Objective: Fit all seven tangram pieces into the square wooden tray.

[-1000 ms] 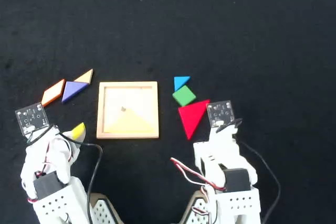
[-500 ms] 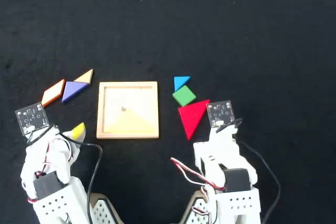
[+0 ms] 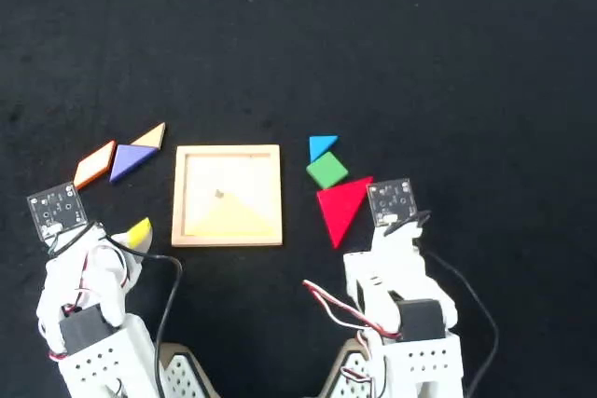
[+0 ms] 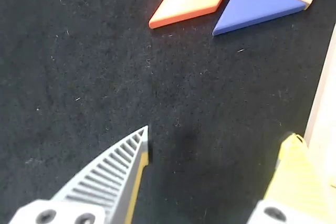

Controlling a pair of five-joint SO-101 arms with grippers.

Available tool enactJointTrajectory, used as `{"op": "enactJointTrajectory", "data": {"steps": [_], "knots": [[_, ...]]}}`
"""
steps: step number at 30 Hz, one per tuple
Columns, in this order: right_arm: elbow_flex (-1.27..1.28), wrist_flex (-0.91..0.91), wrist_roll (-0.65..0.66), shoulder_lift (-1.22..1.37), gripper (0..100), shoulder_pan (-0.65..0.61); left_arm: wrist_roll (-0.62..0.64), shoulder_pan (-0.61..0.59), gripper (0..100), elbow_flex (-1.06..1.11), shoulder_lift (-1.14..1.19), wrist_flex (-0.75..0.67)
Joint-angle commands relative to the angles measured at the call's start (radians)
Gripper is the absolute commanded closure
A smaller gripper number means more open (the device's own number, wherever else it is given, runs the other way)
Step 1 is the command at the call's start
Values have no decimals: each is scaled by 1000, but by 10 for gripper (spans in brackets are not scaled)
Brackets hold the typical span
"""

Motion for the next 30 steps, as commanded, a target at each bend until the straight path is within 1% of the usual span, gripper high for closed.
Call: {"op": "enactJointTrajectory", "data": {"steps": [1, 6, 7, 10, 12, 15, 16, 17, 21, 24, 30], "knots": [[-2, 6, -8, -85, 985, 12, 5, -4, 629, 2, -12, -6], [-4, -8, 0, -87, 984, 15, 5, -4, 629, 2, -12, -3], [-4, -38, 2, -87, 983, 11, 5, -4, 629, 2, -12, -3], [-4, -239, 9, -87, 983, 18, 5, -4, 629, 2, -12, -2], [-4, -365, 86, -87, 975, 17, 5, -4, 629, 2, -12, -2], [-5, -471, 269, -87, 874, 20, 5, -4, 629, 2, -12, -2], [-4, -477, 310, -85, 847, 26, 5, -4, 629, 2, -12, -2], [-4, -482, 322, -85, 839, 38, 5, -4, 629, 2, -12, -2], [-4, -482, 250, -85, 880, 77, 5, -4, 629, 2, -12, -2], [-22, -496, 247, -85, 889, 124, 5, -4, 629, 2, -12, -2], [-13, -482, 302, -82, 889, 115, 5, -4, 629, 2, -12, -2]]}}
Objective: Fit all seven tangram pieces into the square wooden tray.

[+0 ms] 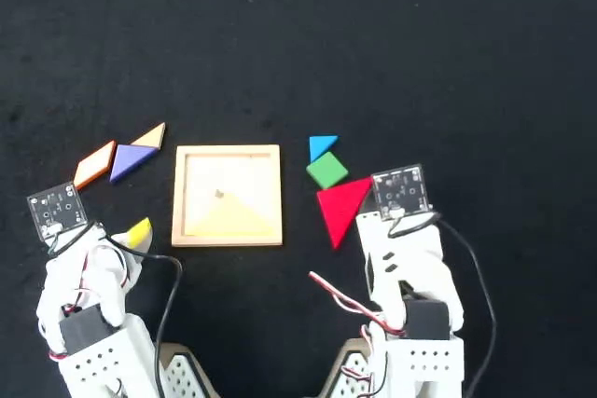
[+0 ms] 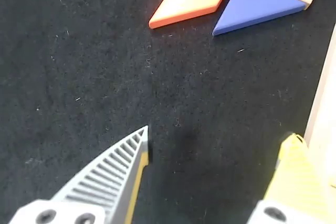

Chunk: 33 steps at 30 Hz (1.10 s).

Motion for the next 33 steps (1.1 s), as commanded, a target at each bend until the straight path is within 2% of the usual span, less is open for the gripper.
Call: {"op": "enactJointTrajectory", "data": {"steps": [1, 9, 14, 19, 26, 30, 33], "knots": [[-10, -12, 25, -81, 889, 6, 5, -4, 629, 2, -12, -2], [-165, 52, 25, -74, 889, 3, 5, -4, 629, 2, -12, 0], [-292, 120, 25, 44, 889, -97, 5, -4, 629, 2, -12, 0], [-456, 107, 23, 426, 889, -149, 5, -4, 629, 2, -12, 0], [-803, 164, 17, 1047, 888, -107, 5, -4, 629, 2, -12, 0], [-986, 207, -66, 1331, 888, -110, 5, -4, 629, 2, -12, 0], [-1084, 209, -71, 1504, 898, -112, 5, -4, 629, 2, -12, 0]]}}
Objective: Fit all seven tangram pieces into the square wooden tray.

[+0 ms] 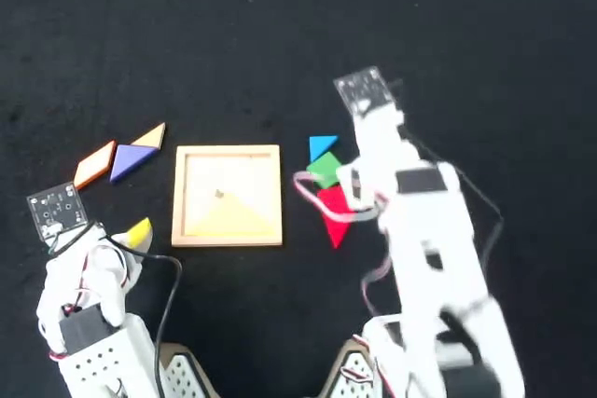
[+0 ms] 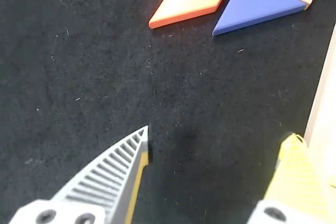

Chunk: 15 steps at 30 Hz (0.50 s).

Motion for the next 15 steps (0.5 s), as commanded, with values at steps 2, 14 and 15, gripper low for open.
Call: {"op": "enactJointTrajectory", "data": {"steps": [2, 14, 15], "knots": [[-180, 2, -23, 249, 939, 15, 5, -4, 629, 2, -12, 0], [-323, -37, -15, 476, 977, 72, 5, -4, 629, 2, -12, -2], [-320, -63, -15, 478, 977, 81, 5, -4, 629, 2, -12, -2]]}}
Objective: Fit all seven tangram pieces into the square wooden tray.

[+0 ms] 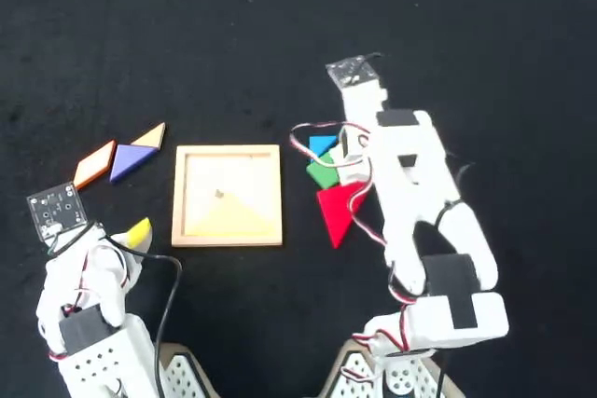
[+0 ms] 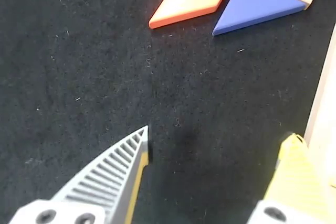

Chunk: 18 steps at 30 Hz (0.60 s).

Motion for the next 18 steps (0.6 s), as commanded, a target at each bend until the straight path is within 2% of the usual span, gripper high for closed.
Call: {"op": "enactJointTrajectory", "data": {"steps": [1, 3, 8, 12, 15, 18], "knots": [[-42, -74, -3, -4, 977, 43, 5, -4, 629, 2, -12, -2], [-51, -83, -2, 12, 977, 46, 5, -4, 629, 2, -12, -2], [-51, -84, 124, 99, 977, 43, 5, -4, 629, 2, -12, -2], [-61, -68, 164, 168, 977, 63, 5, -4, 629, 2, -12, -2], [-56, -28, 169, 151, 977, 83, 5, -4, 629, 2, -12, -2], [-22, 2, 245, 125, 978, 126, 5, -4, 629, 2, -12, -2]]}}
